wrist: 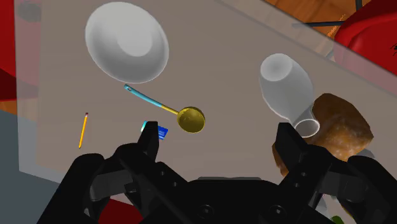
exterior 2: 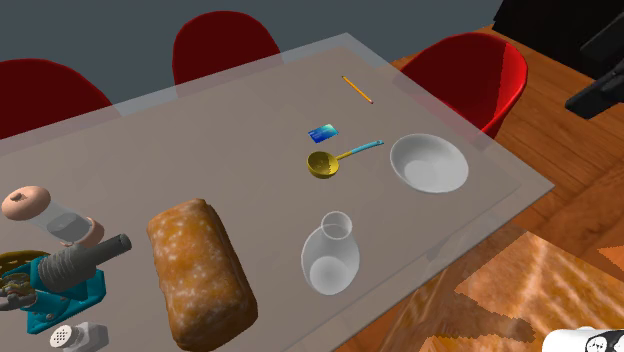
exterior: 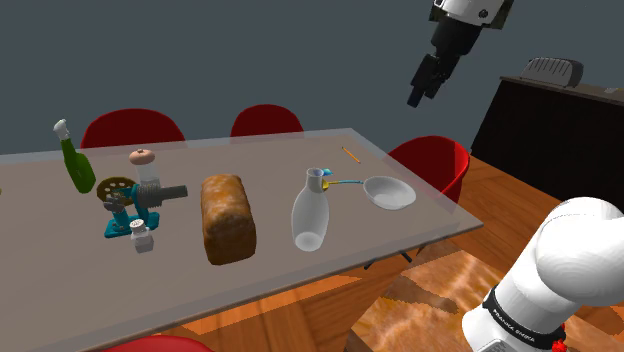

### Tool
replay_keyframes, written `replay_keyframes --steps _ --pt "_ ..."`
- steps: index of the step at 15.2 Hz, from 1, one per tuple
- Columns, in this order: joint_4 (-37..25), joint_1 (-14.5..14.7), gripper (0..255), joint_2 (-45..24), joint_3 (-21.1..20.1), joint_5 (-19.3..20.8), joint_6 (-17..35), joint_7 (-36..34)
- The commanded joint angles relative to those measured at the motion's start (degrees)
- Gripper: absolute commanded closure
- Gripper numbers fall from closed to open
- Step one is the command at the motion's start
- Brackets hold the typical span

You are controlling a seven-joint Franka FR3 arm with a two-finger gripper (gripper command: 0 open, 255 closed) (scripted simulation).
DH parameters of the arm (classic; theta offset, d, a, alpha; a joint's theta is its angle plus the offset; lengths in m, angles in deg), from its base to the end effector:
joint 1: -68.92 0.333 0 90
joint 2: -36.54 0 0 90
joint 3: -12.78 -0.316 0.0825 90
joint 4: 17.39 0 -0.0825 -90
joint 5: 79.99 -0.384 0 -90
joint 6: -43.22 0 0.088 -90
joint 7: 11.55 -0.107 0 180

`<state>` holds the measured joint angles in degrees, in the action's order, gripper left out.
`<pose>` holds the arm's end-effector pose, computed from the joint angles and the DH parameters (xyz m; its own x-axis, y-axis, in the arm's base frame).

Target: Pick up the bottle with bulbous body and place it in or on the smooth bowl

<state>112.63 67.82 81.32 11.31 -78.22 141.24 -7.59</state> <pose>0.3213 0.0024 0.6446 0.9732 0.0763 0.2170 0.0638 -0.9959 0.0640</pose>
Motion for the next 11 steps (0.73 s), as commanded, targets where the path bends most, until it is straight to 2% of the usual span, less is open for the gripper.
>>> replay_keyframes --steps 1,11 --pt "0.00 0.00 0 0.00 0.00 0.00 0.00 0.00" --pt "-1.44 0.81 0 -15.74 -8.35 -3.78 7.68 -12.45"
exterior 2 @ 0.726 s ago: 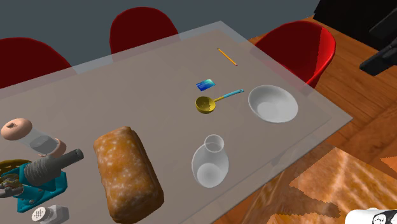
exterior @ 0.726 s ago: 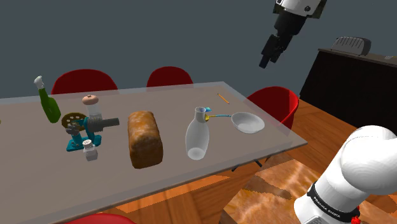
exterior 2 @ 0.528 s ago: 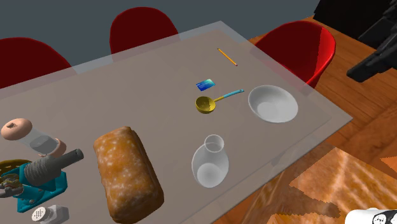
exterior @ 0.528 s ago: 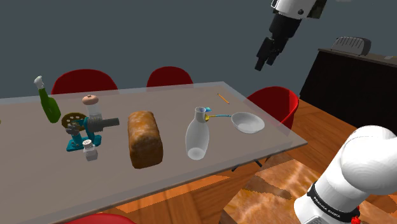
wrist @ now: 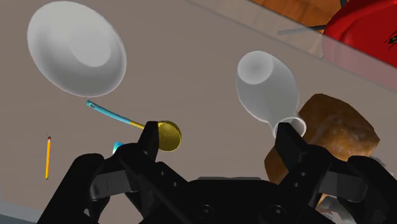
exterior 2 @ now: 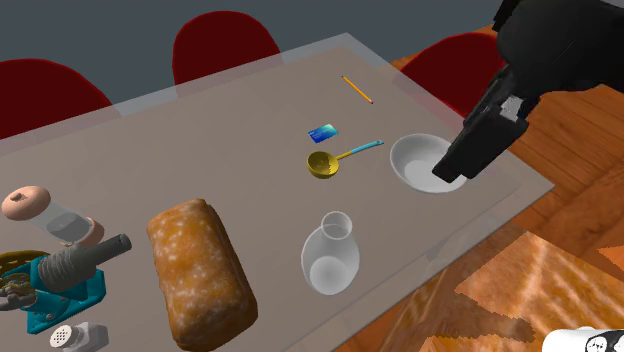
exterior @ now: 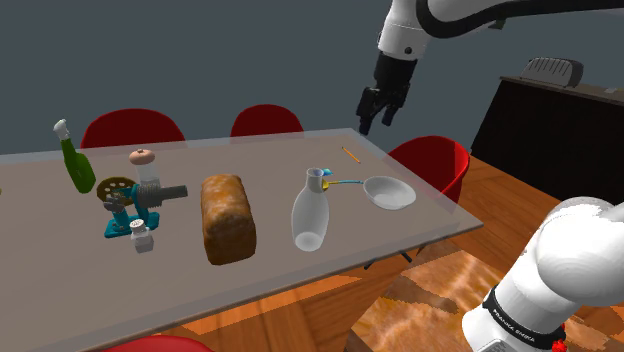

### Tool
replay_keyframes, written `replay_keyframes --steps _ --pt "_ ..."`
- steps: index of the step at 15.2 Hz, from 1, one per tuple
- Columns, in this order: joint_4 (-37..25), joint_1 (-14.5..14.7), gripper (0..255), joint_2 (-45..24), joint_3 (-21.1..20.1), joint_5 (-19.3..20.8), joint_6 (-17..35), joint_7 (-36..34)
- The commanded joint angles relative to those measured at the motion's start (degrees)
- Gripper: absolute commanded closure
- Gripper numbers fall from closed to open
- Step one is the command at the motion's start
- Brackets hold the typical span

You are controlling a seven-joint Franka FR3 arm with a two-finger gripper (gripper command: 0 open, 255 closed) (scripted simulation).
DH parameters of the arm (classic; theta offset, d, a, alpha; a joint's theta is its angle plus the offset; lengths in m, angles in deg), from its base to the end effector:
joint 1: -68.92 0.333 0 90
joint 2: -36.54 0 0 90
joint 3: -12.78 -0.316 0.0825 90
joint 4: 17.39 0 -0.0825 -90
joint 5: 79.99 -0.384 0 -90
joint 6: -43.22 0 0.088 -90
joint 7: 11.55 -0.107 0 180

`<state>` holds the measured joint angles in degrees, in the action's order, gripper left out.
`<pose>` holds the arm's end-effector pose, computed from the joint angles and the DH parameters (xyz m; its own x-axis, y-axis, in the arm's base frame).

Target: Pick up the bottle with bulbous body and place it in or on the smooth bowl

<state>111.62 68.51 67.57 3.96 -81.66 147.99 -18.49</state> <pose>0.3950 0.0714 0.5758 0.9930 0.0047 0.1184 0.0004 -0.9993 0.0362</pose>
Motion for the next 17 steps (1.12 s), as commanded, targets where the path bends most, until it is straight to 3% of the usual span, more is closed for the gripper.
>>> replay_keyframes --steps 1,12,17 --pt "-0.92 0.18 0 -3.83 -1.78 -0.56 1.63 -2.78" --pt "-10.61 1.33 0 -26.46 -8.68 -0.18 7.61 -16.36" --pt "-8.77 1.50 0 -28.04 -8.88 0.13 10.78 -16.96"
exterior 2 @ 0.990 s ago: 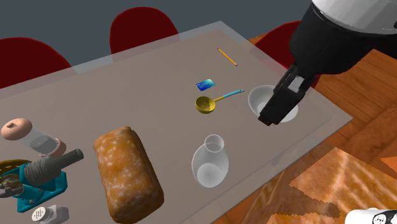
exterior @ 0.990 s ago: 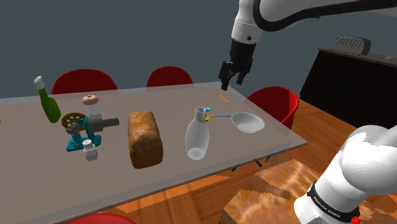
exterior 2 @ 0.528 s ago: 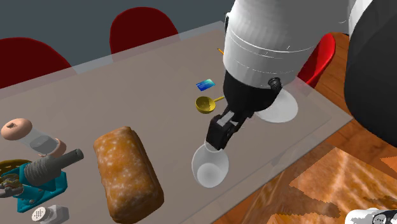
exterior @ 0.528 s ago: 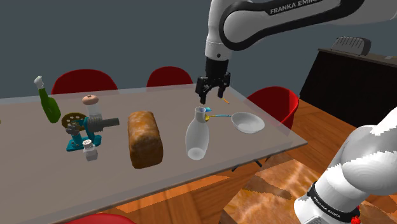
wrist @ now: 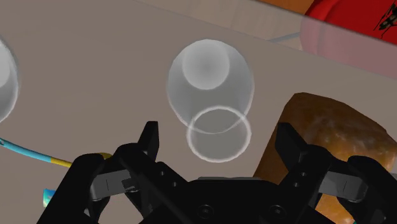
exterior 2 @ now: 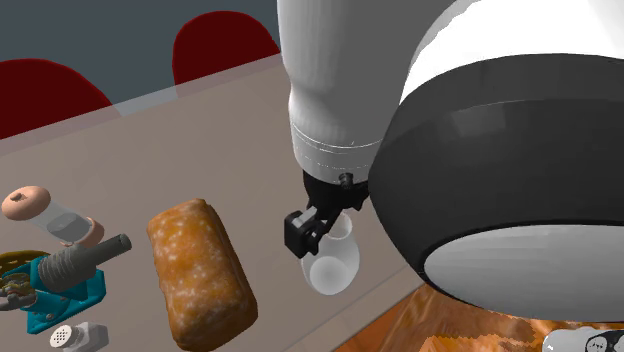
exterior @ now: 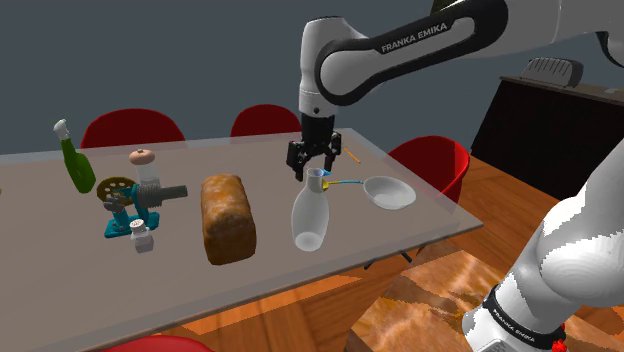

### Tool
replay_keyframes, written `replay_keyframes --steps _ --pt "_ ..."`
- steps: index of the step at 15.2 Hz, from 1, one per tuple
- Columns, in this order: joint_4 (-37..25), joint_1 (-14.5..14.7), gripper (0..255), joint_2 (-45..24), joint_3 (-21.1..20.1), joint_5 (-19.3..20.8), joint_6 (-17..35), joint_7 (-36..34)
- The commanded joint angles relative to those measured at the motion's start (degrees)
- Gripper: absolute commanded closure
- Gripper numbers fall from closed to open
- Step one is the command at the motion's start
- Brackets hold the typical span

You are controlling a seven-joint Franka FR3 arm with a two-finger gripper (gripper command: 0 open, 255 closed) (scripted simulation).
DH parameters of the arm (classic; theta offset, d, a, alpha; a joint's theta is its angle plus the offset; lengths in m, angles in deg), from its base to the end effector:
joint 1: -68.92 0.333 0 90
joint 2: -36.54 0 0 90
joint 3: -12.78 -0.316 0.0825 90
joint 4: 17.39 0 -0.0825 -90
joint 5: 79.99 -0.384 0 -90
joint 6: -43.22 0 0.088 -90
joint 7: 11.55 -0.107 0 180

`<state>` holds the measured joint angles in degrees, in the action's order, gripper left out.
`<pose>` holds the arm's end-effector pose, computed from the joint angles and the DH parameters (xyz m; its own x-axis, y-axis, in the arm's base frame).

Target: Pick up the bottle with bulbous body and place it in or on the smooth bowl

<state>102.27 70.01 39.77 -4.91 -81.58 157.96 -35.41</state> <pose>0.5010 0.1739 0.4451 0.9943 -0.1013 -0.0325 -0.1011 -0.9949 0.0059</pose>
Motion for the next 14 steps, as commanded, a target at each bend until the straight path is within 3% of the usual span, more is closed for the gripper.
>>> replay_keyframes --steps 1,3,11,12,14 --pt "1.12 0.01 0 -0.47 -0.03 0.12 1.56 -0.10" --pt "2.45 0.04 0 -1.13 -0.09 0.31 3.53 -0.25" --pt "2.44 0.04 0 -1.13 -0.09 0.31 3.52 -0.25" --pt "2.44 0.04 255 -1.13 -0.09 0.31 3.52 -0.25" --pt "2.44 0.04 255 -1.13 -0.09 0.31 3.52 -0.25"
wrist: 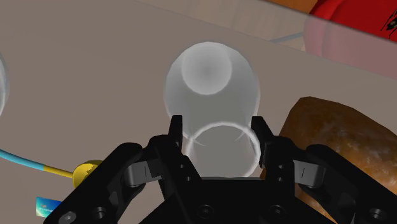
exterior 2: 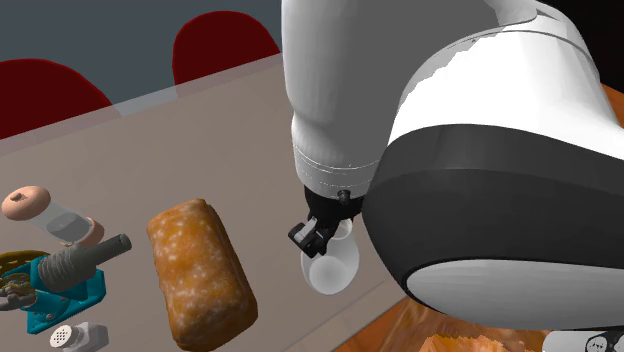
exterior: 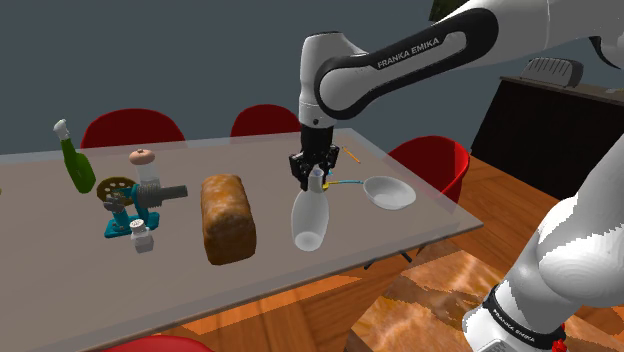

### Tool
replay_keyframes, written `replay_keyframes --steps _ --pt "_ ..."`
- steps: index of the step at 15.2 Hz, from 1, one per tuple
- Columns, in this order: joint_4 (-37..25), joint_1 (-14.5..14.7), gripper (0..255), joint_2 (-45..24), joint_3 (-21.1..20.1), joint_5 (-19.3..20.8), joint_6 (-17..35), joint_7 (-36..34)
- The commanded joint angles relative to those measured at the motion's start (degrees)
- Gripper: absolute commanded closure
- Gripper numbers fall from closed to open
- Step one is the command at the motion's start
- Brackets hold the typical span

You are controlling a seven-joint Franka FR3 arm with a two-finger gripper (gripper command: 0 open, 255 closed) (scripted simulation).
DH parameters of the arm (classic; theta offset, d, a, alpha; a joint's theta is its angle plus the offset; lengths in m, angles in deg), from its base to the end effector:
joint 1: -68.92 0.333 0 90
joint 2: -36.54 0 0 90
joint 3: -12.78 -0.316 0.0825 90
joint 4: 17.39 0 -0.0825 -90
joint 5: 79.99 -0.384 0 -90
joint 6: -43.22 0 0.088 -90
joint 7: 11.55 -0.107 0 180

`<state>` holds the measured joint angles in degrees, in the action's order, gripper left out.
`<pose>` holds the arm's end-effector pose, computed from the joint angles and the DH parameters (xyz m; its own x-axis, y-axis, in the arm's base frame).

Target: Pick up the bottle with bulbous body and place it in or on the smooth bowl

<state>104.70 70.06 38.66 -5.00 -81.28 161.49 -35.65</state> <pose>0.5003 0.1737 0.4210 0.9943 -0.1016 -0.0320 -0.1015 -0.9948 0.0054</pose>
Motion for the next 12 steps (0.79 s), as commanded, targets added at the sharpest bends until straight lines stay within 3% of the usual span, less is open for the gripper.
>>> replay_keyframes --steps 1,7,12 --pt "0.03 0.00 255 -0.01 0.00 0.00 -0.01 0.01" --pt "0.02 0.00 255 -0.03 0.00 0.01 0.00 0.00" --pt "-2.47 -0.06 255 1.32 0.11 -0.39 -3.79 0.29"
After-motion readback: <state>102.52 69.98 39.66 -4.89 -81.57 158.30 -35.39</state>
